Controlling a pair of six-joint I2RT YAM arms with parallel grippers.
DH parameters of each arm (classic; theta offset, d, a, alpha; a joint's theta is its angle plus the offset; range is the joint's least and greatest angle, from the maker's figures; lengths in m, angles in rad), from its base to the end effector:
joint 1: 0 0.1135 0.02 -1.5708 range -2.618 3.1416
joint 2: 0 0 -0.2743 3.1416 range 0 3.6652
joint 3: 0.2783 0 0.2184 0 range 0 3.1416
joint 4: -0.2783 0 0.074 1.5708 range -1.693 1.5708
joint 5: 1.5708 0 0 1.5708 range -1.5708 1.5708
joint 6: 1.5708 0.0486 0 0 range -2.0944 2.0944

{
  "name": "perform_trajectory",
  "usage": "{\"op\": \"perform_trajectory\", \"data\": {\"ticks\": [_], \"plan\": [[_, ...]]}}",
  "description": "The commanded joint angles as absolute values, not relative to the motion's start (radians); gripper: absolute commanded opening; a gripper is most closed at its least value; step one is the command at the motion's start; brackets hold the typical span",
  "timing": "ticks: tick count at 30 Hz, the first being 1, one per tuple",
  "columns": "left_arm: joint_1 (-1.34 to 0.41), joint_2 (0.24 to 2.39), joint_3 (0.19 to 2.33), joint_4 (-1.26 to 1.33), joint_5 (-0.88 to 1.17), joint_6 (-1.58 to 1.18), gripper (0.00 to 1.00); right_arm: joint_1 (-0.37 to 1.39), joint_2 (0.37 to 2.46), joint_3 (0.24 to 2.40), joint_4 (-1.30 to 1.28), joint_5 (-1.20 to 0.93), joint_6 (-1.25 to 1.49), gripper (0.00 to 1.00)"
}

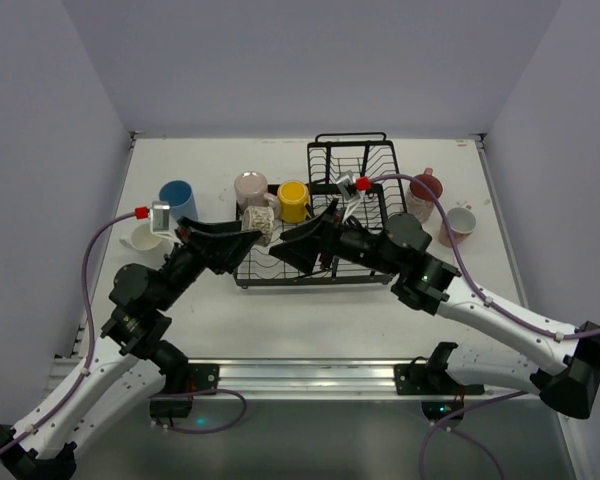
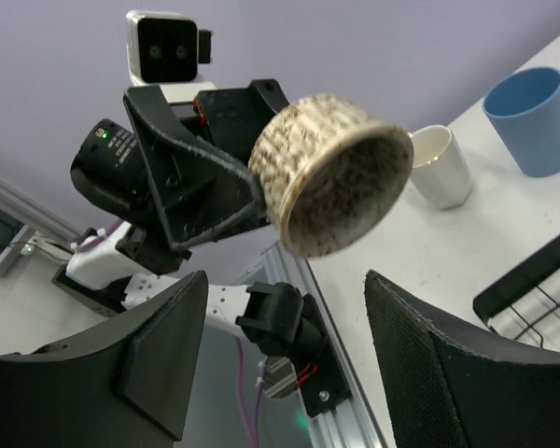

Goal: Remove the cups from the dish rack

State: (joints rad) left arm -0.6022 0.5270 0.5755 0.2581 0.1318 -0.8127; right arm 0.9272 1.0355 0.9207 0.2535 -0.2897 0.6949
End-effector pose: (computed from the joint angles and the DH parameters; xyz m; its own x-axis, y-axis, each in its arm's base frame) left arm 0.0839 -0.0654 0.3584 -0.3117 -0.6592 -0.6843 0.6377 0.3887 -0.6650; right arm 0.1179 0.1803 0.4017 -0.5358 0.3083 -0.7860 -0.7724 0.1971 0.6038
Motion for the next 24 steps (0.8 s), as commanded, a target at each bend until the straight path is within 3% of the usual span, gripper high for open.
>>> {"op": "perform_trajectory", "data": {"ticks": [1, 5, 13, 15, 18, 20, 21, 23, 24], "plan": [[-0.597, 0.520, 0.555, 0.402, 0.247, -0.934, 0.00, 0.959, 1.080, 1.005, 0.374, -0.241, 0.673, 0.69], [-0.597, 0.503, 0.552, 0.403, 0.250, -0.954, 0.00, 0.963, 1.091, 1.008, 0.445, -0.252, 0.690, 0.65], [-0.597, 0.511, 0.522, 0.503, 0.296, -1.041, 0.00, 0.969, 1.144, 1.003, 0.512, -0.290, 0.739, 0.47], [-0.597, 0.509, 0.512, 0.524, 0.304, -1.063, 0.00, 0.969, 1.149, 1.006, 0.543, -0.305, 0.744, 0.35], [-0.597, 0.506, 0.500, 0.555, 0.313, -1.098, 0.00, 0.969, 1.154, 1.008, 0.560, -0.314, 0.756, 0.24], [-0.597, 0.506, 0.503, 0.566, 0.321, -1.104, 0.01, 0.969, 1.154, 0.997, 0.595, -0.321, 0.773, 0.07], [-0.597, 0.502, 0.505, 0.563, 0.325, -1.101, 0.08, 0.969, 1.151, 0.979, 0.609, -0.315, 0.784, 0.00], [-0.597, 0.491, 0.520, 0.517, 0.315, -1.071, 0.28, 0.969, 1.132, 0.963, 0.623, -0.298, 0.798, 0.00], [-0.597, 0.474, 0.528, 0.470, 0.293, -1.056, 0.58, 0.969, 1.123, 0.948, 0.620, -0.293, 0.798, 0.00]]}}
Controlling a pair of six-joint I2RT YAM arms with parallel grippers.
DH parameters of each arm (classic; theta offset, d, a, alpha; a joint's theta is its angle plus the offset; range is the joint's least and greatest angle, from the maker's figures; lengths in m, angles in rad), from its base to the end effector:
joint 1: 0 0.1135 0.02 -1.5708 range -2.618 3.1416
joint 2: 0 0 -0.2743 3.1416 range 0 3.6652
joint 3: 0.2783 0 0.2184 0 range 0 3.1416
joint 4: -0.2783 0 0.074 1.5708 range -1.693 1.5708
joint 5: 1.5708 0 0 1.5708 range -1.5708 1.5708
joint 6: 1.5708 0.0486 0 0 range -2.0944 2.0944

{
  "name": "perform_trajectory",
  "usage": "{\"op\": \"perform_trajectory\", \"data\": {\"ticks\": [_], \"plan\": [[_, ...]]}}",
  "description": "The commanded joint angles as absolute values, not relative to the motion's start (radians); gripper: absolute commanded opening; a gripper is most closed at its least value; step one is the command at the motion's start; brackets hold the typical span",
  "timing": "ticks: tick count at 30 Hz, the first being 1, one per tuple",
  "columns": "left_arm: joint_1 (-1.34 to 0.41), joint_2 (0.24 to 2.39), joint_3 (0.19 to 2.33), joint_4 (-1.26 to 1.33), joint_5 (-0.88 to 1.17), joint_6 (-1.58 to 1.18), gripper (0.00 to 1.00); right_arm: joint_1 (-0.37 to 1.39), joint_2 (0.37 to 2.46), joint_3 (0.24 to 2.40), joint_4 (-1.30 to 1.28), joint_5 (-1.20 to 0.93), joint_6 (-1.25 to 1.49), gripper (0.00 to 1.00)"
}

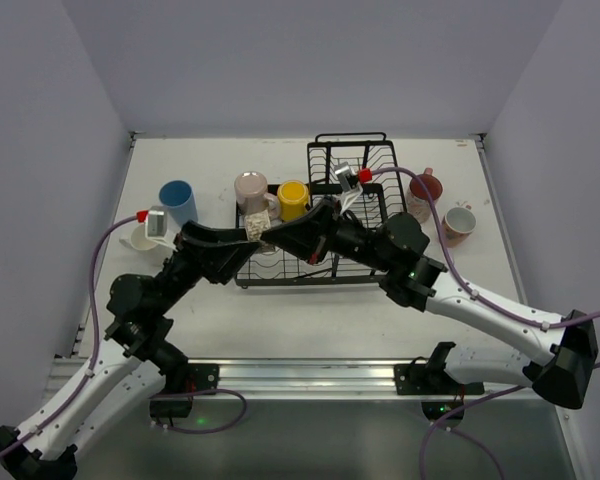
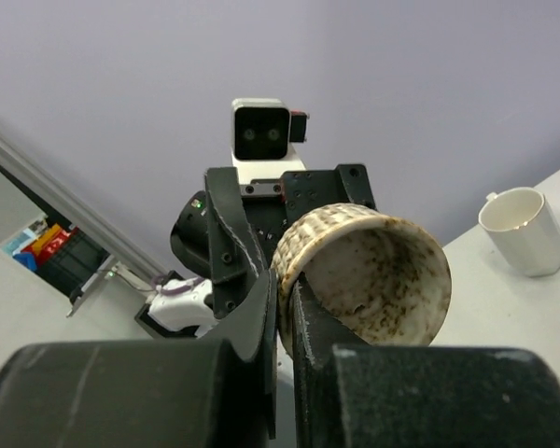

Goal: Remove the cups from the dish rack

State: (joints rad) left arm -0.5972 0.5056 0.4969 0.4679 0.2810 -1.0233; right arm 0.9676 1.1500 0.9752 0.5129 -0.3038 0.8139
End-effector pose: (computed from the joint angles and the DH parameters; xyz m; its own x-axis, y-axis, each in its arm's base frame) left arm 0.0741 -0.0667 0.3580 -0.4460 -0.6887 -0.5716 0.7012 0.1280 -0.7014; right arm 0.1235 0.2049 0.4264 -0.5584 0.4121 -0.7199 -0.7863 0.0135 0.6177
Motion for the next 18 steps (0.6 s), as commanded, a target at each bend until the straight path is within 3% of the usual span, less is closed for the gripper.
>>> {"op": "perform_trajectory", "data": {"ticks": [1, 3, 5, 12, 18], "plan": [[-0.597, 0.465, 0.540, 0.442, 0.284, -1.011, 0.71, 0.969, 1.100, 0.942, 0.595, -0.284, 0.798, 0.00], [-0.597, 0.433, 0.587, 0.359, 0.226, -0.954, 0.94, 0.969, 1.083, 0.954, 0.516, -0.288, 0.782, 0.00], [-0.597, 0.414, 0.636, 0.240, 0.183, -0.872, 1.00, 0.977, 1.060, 0.960, 0.392, -0.294, 0.756, 0.00], [-0.597, 0.405, 0.736, -0.117, -0.021, -0.698, 1.00, 1.124, 0.980, 0.930, 0.008, -0.169, 0.621, 0.00], [-0.597, 0.580, 0.749, -0.239, -0.156, -0.606, 1.00, 1.253, 0.914, 0.737, -0.166, 0.050, 0.656, 0.00]]}}
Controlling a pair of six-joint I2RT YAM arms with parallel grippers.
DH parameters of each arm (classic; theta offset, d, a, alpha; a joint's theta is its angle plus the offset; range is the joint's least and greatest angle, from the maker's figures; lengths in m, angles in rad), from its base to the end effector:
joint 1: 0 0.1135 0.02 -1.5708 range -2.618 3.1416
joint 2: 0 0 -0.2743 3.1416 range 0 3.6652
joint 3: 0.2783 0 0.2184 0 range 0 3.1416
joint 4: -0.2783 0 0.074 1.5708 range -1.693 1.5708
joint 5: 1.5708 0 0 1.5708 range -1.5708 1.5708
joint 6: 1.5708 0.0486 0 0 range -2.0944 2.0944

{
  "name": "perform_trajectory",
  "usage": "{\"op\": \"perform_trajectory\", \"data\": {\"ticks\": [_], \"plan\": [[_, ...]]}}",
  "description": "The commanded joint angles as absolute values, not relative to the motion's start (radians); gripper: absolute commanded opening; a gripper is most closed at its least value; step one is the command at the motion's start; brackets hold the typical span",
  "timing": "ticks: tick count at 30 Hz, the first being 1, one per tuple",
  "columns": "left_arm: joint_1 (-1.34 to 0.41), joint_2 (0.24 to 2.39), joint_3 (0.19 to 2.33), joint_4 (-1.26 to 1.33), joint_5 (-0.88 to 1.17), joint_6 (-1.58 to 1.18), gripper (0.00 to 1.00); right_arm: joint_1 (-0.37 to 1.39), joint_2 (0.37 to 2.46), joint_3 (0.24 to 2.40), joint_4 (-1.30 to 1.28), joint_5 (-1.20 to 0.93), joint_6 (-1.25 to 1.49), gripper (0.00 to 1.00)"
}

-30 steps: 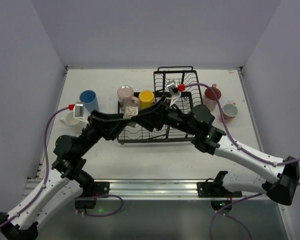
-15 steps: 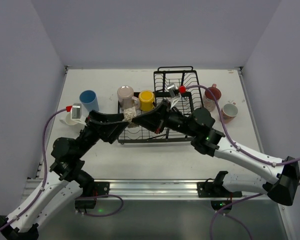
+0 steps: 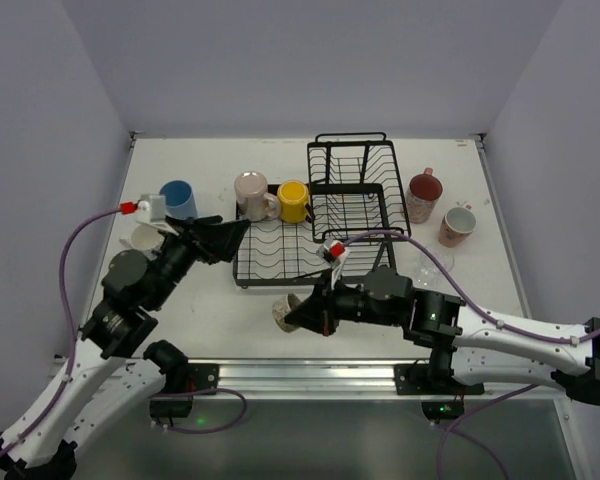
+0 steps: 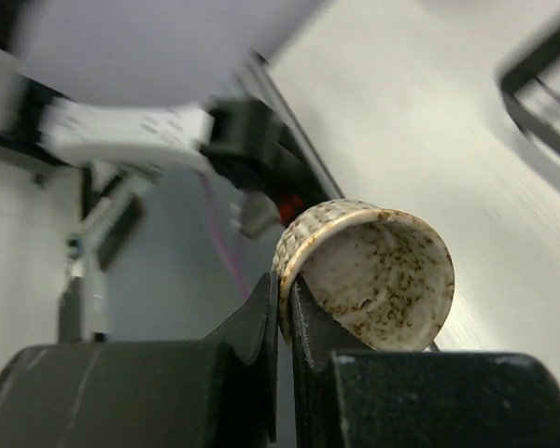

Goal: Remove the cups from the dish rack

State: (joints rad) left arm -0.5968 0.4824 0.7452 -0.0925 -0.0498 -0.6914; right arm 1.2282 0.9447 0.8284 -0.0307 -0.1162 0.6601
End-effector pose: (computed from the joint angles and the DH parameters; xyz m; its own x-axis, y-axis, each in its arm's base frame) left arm 0.0716 -0.0458 0.3740 -0.2240 -0.6177 -0.7538 0.4905 0.5969 -0.6349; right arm 0.0605 0.1863 0.3531 -0.6362 0.0294 -0.7710 -0.7393 0.2628 0.6200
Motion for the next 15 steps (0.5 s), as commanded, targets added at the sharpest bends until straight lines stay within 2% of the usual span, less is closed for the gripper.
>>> {"op": "perform_trajectory", "data": {"ticks": [1, 9, 15], "plan": [[-0.597, 0.603, 0.741, -0.230, -0.167, -0.598, 1.00, 1.259, 0.908, 0.710, -0.188, 0.084, 0.670, 0.00], [-0.597, 0.865, 0.730, -0.114, -0.304, -0.552, 1.00, 1.333, 0.917, 0.568, -0.353, 0.371, 0.768, 0.00], [-0.591, 1.083, 0.798, -0.063, -0.415, -0.497, 1.00, 1.331, 1.048, 0.566, -0.435, 0.511, 0.842, 0.00]]}}
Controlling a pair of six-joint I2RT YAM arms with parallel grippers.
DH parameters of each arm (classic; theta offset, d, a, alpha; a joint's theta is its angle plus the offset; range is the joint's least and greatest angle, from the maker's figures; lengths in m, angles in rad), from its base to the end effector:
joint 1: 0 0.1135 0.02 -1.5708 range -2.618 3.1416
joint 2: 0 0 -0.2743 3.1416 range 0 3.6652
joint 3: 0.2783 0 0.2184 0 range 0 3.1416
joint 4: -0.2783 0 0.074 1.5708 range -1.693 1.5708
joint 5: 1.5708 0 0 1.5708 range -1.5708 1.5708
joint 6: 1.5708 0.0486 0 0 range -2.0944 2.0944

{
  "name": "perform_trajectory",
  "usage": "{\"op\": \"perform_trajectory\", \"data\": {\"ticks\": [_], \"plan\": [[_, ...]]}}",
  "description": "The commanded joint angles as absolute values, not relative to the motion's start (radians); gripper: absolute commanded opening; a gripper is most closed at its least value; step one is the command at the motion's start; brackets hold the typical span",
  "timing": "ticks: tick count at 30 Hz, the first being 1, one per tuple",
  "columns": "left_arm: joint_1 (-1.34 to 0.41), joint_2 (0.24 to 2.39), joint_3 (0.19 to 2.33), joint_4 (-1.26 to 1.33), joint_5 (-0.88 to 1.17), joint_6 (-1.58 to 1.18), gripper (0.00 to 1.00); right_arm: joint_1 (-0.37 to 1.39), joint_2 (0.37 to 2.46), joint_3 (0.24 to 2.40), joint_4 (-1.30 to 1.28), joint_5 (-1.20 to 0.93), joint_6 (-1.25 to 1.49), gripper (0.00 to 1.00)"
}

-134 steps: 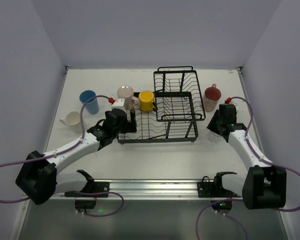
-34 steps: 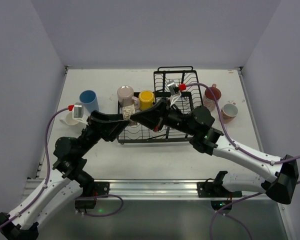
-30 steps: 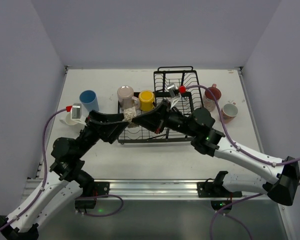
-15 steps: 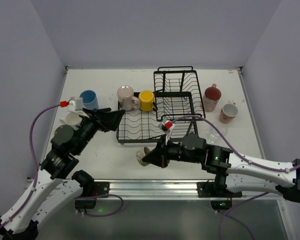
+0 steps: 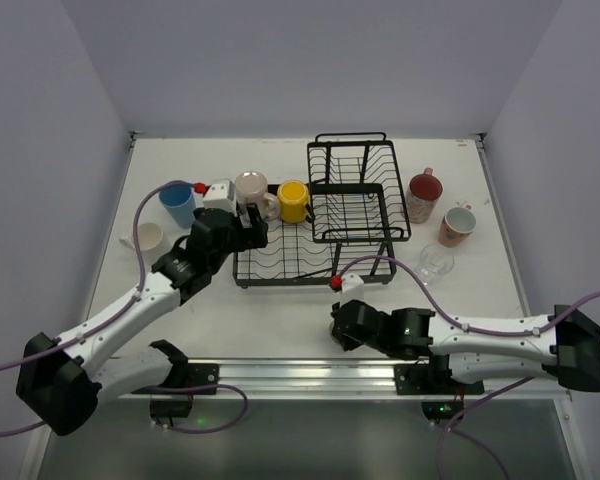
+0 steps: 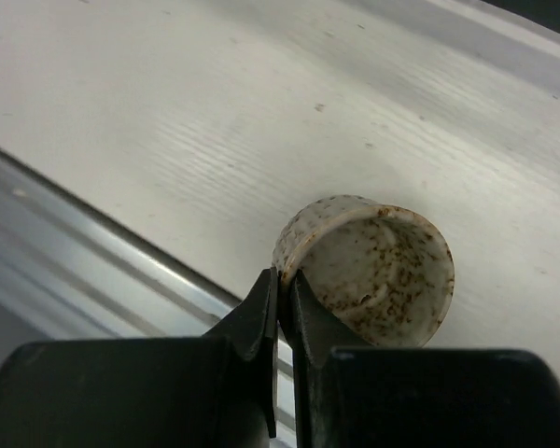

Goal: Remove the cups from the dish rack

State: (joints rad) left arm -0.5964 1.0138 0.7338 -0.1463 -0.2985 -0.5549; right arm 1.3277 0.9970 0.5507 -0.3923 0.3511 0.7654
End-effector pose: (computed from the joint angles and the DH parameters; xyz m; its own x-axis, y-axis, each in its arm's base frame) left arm 0.1760 -0.1022 0.2962 -0.4569 -0.2985 -0.8380 0.0877 0.9223 -0.3763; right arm 0.0563 0.1575 0.2184 -0.7222 -0.2093 -0.6593 -0.4933 0.8240 0.2787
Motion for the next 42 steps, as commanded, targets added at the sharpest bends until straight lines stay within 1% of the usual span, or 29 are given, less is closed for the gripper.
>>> {"op": "perform_trajectory", "data": {"ticks": [1, 3, 5, 9, 11, 12, 15, 16, 17, 19, 20, 23, 24, 27, 33, 42], "plan": [[-0.583, 1.110, 0.820, -0.055, -0.425, -0.479, 1.00, 1.331, 1.067, 0.571, -0.465, 0.531, 0.868, 0.00], [-0.571, 1.195, 0.845, -0.035, -0.423, -0.447, 1.00, 1.331, 1.115, 0.578, -0.450, 0.549, 0.865, 0.00], [-0.539, 1.277, 0.882, -0.018, -0.422, -0.425, 1.00, 1.331, 1.172, 0.613, -0.492, 0.574, 0.899, 0.00], [-0.508, 1.336, 0.907, 0.089, -0.417, -0.359, 1.00, 1.331, 1.236, 0.621, -0.517, 0.595, 0.951, 0.00], [-0.485, 1.368, 0.931, 0.095, -0.404, -0.342, 1.00, 1.333, 1.239, 0.621, -0.529, 0.600, 0.963, 0.00], [-0.479, 1.374, 0.931, 0.138, -0.375, -0.327, 1.00, 1.336, 1.241, 0.621, -0.535, 0.603, 0.983, 0.01], [-0.446, 1.414, 0.946, 0.178, -0.312, -0.279, 1.00, 1.358, 1.226, 0.617, -0.546, 0.615, 1.003, 0.18], [-0.428, 1.425, 0.962, 0.181, -0.293, -0.270, 1.00, 1.364, 1.214, 0.617, -0.551, 0.615, 1.008, 0.25], [-0.422, 1.445, 0.969, 0.183, -0.270, -0.268, 1.00, 1.376, 1.207, 0.615, -0.551, 0.618, 1.009, 0.40], [-0.419, 1.462, 0.997, 0.189, -0.230, -0.246, 1.00, 1.385, 1.198, 0.617, -0.558, 0.620, 1.015, 0.50], [-0.419, 1.480, 1.009, 0.186, -0.210, -0.241, 1.00, 1.391, 1.187, 0.618, -0.561, 0.626, 1.017, 0.58], [-0.419, 1.523, 1.058, 0.152, -0.198, -0.224, 1.00, 1.402, 1.171, 0.623, -0.563, 0.629, 1.017, 0.76], [-0.419, 1.535, 1.074, 0.125, -0.205, -0.219, 1.00, 1.407, 1.164, 0.626, -0.563, 0.635, 1.014, 0.86], [-0.419, 1.572, 1.109, 0.106, -0.210, -0.199, 1.00, 1.431, 1.154, 0.638, -0.565, 0.650, 1.003, 0.99], [-0.416, 1.634, 1.175, 0.058, -0.251, -0.176, 1.00, 1.465, 1.161, 0.667, -0.546, 0.650, 0.974, 0.99], [-0.414, 1.657, 1.161, 0.075, -0.319, -0.172, 1.00, 1.486, 1.128, 0.686, -0.531, 0.647, 0.945, 0.99]]}}
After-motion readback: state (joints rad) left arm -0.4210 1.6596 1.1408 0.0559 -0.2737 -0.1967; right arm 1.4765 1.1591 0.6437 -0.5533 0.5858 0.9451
